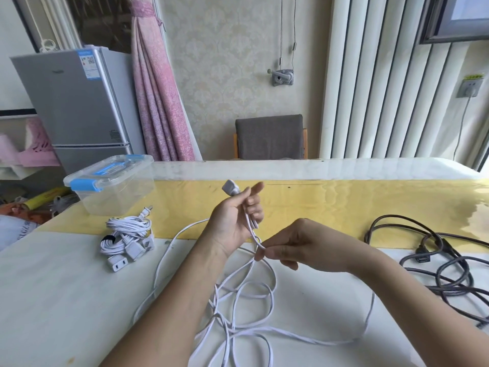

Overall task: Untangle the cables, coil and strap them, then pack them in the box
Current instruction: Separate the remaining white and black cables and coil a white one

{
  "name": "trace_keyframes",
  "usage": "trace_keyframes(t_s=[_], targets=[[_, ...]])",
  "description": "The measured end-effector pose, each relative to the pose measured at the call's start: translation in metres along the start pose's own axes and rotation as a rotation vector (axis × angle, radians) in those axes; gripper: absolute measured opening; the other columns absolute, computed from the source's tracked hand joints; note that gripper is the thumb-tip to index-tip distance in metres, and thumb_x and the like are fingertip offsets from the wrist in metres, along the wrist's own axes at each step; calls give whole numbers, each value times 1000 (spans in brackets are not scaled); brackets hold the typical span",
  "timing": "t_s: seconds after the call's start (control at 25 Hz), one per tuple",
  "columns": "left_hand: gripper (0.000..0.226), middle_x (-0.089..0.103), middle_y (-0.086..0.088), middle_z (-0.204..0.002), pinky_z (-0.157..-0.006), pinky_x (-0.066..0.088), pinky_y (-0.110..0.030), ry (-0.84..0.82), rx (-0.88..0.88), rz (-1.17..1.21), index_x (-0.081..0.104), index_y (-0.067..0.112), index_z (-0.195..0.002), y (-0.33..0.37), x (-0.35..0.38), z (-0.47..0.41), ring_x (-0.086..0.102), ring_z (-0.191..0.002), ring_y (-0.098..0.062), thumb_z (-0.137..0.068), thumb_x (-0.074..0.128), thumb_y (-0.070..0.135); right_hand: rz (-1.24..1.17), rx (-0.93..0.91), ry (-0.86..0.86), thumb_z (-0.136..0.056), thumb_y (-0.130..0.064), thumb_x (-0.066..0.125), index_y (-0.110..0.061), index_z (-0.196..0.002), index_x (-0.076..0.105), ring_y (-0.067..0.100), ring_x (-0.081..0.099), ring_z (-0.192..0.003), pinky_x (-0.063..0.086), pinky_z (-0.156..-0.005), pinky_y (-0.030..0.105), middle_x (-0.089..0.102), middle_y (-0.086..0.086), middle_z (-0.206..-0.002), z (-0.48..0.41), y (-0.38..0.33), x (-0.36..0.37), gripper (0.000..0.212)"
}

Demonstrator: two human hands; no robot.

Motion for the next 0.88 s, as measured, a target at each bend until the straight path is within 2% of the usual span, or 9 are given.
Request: trace_keyframes(t_s=[0.08,0.16,0.2,0.28,0.36,0.52,0.6,0.72,0.88], targets=[[8,33,5,-49,-36,32,-17,-81,-31,143,55,7,-79,8,5,6,28,-38,-5,-84,54,13,-7,21,-32,-93,-34,59,-32,-98,74,10,29,-51,27,-50,21,43,-7,-53,-1,3,1,16],[14,31,2,-50,-37,27,-21,-341,-181,242,56,4,-79,6,22,17,23,-40,-7,-90,55,11,-14,52,-71,-90,-38,62,-36,-91,75,13,27,-53,25,-51,24,39,-7,-53,-1,7,4,13],[18,29,1,-52,-38,23,-23,-450,-245,212,55,2,-82,4,29,24,21,-40,-8,-96,50,13,-10,72,-84,-89,-39,63,-37,-87,75,15,27,-55,25,-52,27,38,-7,-54,-1,10,3,12],[25,23,3,-52,-40,15,-20,-565,-294,54,53,1,-85,2,33,36,14,-41,-5,-101,42,17,24,127,-65,-88,-38,64,-32,-81,75,15,26,-55,23,-52,28,35,-6,-55,0,21,-6,15],[26,24,7,-53,-39,16,-17,-711,-340,-135,54,8,-82,-3,39,47,16,-40,-4,-100,43,21,20,184,7,-87,-37,66,-23,-74,74,12,24,-51,20,-48,24,33,-4,-56,7,30,-24,21],[28,28,11,-49,-38,21,-16,-893,-386,-496,56,23,-73,-4,33,58,22,-39,-4,-97,48,36,-464,201,243,-82,-32,67,-14,-58,53,9,14,-45,15,-40,17,21,-6,-51,25,45,-67,33],[35,30,13,-44,-38,21,-15,-862,-357,-625,55,26,-65,-10,32,58,22,-37,-1,-94,51,45,-642,223,390,-79,-33,61,-14,-62,44,7,14,-43,15,-36,14,20,-8,-51,30,53,-82,31],[49,31,9,-41,-40,21,-16,-672,-268,-862,47,24,-53,-21,29,45,22,-38,-3,-94,47,50,-871,205,510,-83,-31,55,-12,-71,53,3,16,-38,13,-32,13,20,-10,-49,28,58,-87,23],[46,26,8,-46,-39,16,-16,-302,-208,-944,47,17,-64,-31,16,23,18,-41,-6,-98,38,46,-928,104,539,-95,-24,46,-7,-93,66,3,16,-41,16,-32,13,19,-10,-51,18,47,-80,27]])
Point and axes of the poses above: each hand's wrist, its own z-axis away from the middle knuckle, its own x-axis out of the palm, y = z × x, the point moved 6 cm from there along -z, towards the middle knuckle
